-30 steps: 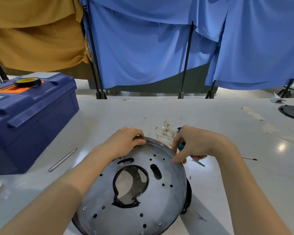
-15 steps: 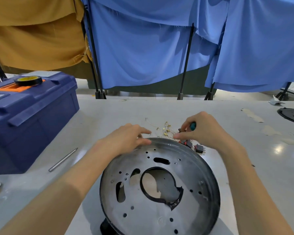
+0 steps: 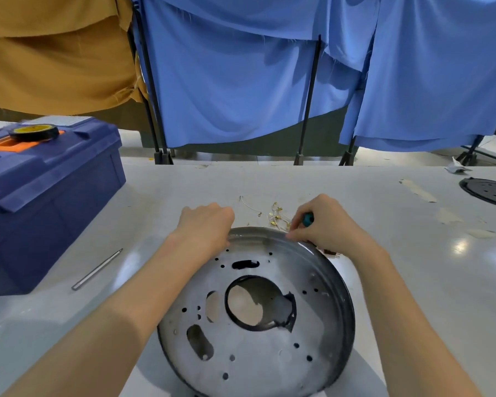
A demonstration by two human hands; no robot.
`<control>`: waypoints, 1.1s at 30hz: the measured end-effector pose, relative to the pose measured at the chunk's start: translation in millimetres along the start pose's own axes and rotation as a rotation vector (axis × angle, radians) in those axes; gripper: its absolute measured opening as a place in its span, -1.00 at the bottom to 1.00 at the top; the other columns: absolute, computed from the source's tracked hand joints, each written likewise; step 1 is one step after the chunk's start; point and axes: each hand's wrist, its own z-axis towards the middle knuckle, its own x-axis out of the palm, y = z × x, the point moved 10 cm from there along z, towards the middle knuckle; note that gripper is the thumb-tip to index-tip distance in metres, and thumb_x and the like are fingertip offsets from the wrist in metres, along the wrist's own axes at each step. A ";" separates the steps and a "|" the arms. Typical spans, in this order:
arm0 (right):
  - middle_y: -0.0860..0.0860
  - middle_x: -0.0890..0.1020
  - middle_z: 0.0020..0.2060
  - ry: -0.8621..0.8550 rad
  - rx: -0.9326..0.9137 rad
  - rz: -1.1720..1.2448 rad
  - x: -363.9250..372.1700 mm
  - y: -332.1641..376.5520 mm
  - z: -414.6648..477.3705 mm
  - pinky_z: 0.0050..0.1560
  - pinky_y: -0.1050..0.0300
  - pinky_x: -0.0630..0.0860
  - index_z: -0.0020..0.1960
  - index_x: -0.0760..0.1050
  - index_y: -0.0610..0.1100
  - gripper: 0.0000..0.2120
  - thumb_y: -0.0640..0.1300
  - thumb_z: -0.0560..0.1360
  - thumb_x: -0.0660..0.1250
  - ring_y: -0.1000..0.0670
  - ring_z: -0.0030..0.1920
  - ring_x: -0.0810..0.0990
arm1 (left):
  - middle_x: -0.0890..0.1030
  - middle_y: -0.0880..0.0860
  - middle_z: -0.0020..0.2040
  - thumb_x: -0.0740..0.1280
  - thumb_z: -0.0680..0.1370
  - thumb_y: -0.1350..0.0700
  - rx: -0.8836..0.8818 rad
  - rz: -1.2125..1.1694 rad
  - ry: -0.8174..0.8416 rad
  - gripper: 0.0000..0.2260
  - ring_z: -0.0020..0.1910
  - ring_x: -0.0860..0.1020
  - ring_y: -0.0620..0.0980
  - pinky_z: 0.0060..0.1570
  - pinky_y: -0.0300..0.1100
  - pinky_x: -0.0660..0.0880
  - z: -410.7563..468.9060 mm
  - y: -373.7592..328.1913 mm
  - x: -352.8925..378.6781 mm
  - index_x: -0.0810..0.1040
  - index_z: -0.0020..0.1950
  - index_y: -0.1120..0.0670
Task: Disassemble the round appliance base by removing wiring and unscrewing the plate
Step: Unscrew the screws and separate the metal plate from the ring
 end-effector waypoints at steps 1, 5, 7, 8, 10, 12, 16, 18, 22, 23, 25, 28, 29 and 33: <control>-0.02 0.64 -0.34 -0.055 -0.030 -0.016 0.9 4.4 1.9 -0.26 0.15 0.55 -0.29 0.64 -0.13 -0.86 -0.10 0.34 0.55 -0.01 -0.28 0.59 | 0.51 0.08 0.05 0.29 0.59 0.04 0.019 -0.018 -0.004 -0.72 0.04 0.50 0.14 -0.02 -0.08 0.32 0.4 -3.8 -1.3 0.43 0.27 0.09; -0.02 0.67 -0.29 -0.096 -0.005 0.000 -10.8 0.3 0.7 -0.17 0.09 0.58 -0.24 0.66 -0.11 -0.73 0.08 0.29 0.57 0.00 -0.22 0.61 | 0.46 0.04 0.34 0.21 0.63 0.00 0.213 -0.187 -0.007 -0.56 0.29 0.43 0.11 0.21 0.00 0.39 -1.2 -29.9 7.9 0.22 0.49 -0.13; -0.02 0.65 -0.36 -0.016 0.053 -0.075 -18.2 -9.8 -3.7 -0.34 0.15 0.54 -0.28 0.65 -0.12 -0.74 0.04 0.26 0.60 0.04 -0.36 0.58 | 0.46 0.03 0.30 0.22 0.62 0.04 0.209 -0.233 -0.006 -0.57 0.25 0.44 0.12 0.18 0.02 0.41 -1.1 -28.4 15.9 0.24 0.48 -0.14; -0.03 0.61 -0.43 0.043 0.081 -0.100 -18.3 -15.2 -6.9 -0.46 0.21 0.47 -0.32 0.64 -0.14 -0.78 -0.03 0.26 0.61 0.07 -0.48 0.52 | 0.47 0.04 0.28 0.23 0.61 0.06 0.192 -0.237 -0.022 -0.60 0.21 0.46 0.13 0.15 0.02 0.43 -0.7 -25.2 16.9 0.27 0.45 -0.11; -0.04 0.53 -0.54 0.158 0.122 -0.093 -11.8 -21.1 -12.3 -0.59 0.29 0.33 -0.36 0.61 -0.20 -0.85 -0.19 0.29 0.56 0.06 -0.64 0.37 | 0.52 0.07 0.19 0.25 0.59 0.07 0.147 -0.196 -0.051 -0.70 0.12 0.50 0.15 0.04 0.00 0.46 -0.7 -19.2 13.0 0.36 0.32 -0.01; -0.06 0.49 -0.56 0.195 0.121 -0.045 -4.2 -19.3 -12.2 -0.57 0.25 0.33 -0.34 0.60 -0.25 -0.88 -0.27 0.32 0.52 -0.02 -0.61 0.34 | 0.54 0.13 0.08 0.29 0.57 0.02 0.087 -0.114 -0.047 -0.75 -0.02 0.51 0.16 -0.09 -0.04 0.44 -1.0 -13.6 8.1 0.39 0.19 0.10; -0.06 0.55 -0.47 0.140 0.037 0.022 8.5 -0.7 -3.7 -0.51 0.23 0.42 -0.32 0.62 -0.21 -0.88 -0.23 0.37 0.50 0.02 -0.56 0.42 | 0.55 0.10 0.05 0.29 0.53 -0.18 0.072 0.051 -0.080 -0.61 -0.07 0.49 0.12 -0.09 -0.09 0.35 0.4 -12.6 -2.3 0.42 0.11 0.13; -0.07 0.55 -0.46 0.106 -0.007 0.054 14.4 7.9 -0.9 -0.53 0.30 0.41 -0.30 0.63 -0.21 -0.86 -0.20 0.41 0.49 0.09 -0.58 0.41 | 0.52 0.07 0.25 0.25 0.57 -0.16 0.152 -0.073 -0.062 -0.54 0.18 0.49 0.12 0.13 -0.03 0.38 0.2 -20.1 2.7 0.34 0.40 0.02; -0.08 0.62 -0.41 -0.066 -0.061 0.067 -1.5 20.1 -0.9 -0.40 0.20 0.49 -0.23 0.61 -0.21 -0.70 0.02 0.49 0.41 -0.01 -0.46 0.50 | 0.47 0.03 0.22 0.29 0.56 -0.10 0.226 -0.280 0.004 -0.57 0.19 0.46 0.10 0.14 -0.01 0.43 -2.2 -27.6 18.7 0.32 0.42 -0.09; -0.07 0.61 -0.43 -0.194 -0.066 0.111 -18.9 21.3 -3.2 -0.37 0.20 0.49 -0.24 0.60 -0.19 -0.67 0.07 0.50 0.38 0.01 -0.46 0.49 | 0.46 0.04 0.18 0.30 0.55 -0.09 0.216 -0.292 0.005 -0.58 0.15 0.47 0.10 0.10 -0.02 0.44 -1.4 -25.7 20.7 0.34 0.39 -0.07; -0.03 0.54 -0.49 -0.463 -0.096 0.338 -58.3 20.6 -14.5 -0.44 0.28 0.38 -0.32 0.53 -0.15 -0.62 0.10 0.52 0.35 0.10 -0.51 0.40 | 0.46 0.05 0.14 0.34 0.53 -0.08 0.199 -0.291 0.006 -0.60 0.09 0.47 0.10 0.04 -0.03 0.45 -0.6 -22.9 21.2 0.37 0.33 -0.02; -0.01 0.51 -0.48 -0.561 -0.195 0.936 -87.0 20.3 -28.0 -0.51 0.22 0.32 -0.43 0.44 -0.04 -0.64 -0.04 0.53 0.32 0.03 -0.54 0.35 | 0.41 0.06 0.12 0.40 0.49 -0.06 0.168 -0.269 0.003 -0.60 0.01 0.46 0.11 -0.07 -0.09 0.40 0.1 -19.9 17.5 0.40 0.26 0.02; -0.03 0.53 -0.46 -0.533 -0.233 1.084 -89.1 23.7 -29.3 -0.49 0.21 0.34 -0.44 0.43 -0.03 -0.66 -0.10 0.51 0.31 0.00 -0.53 0.37 | 0.39 0.05 0.12 0.42 0.48 -0.05 0.160 -0.263 0.001 -0.61 -0.01 0.46 0.11 -0.08 -0.09 0.41 0.1 -19.3 16.0 0.42 0.24 0.03; -0.06 0.53 -0.41 -0.402 -0.276 1.312 -75.7 38.3 -24.2 -0.42 0.15 0.40 -0.43 0.44 -0.07 -0.68 -0.19 0.50 0.26 -0.03 -0.48 0.40 | 0.49 0.11 0.10 0.44 0.46 -0.06 0.142 -0.234 0.032 -0.60 0.03 0.49 0.15 -0.05 -0.08 0.42 -0.8 -17.1 15.1 0.43 0.20 0.05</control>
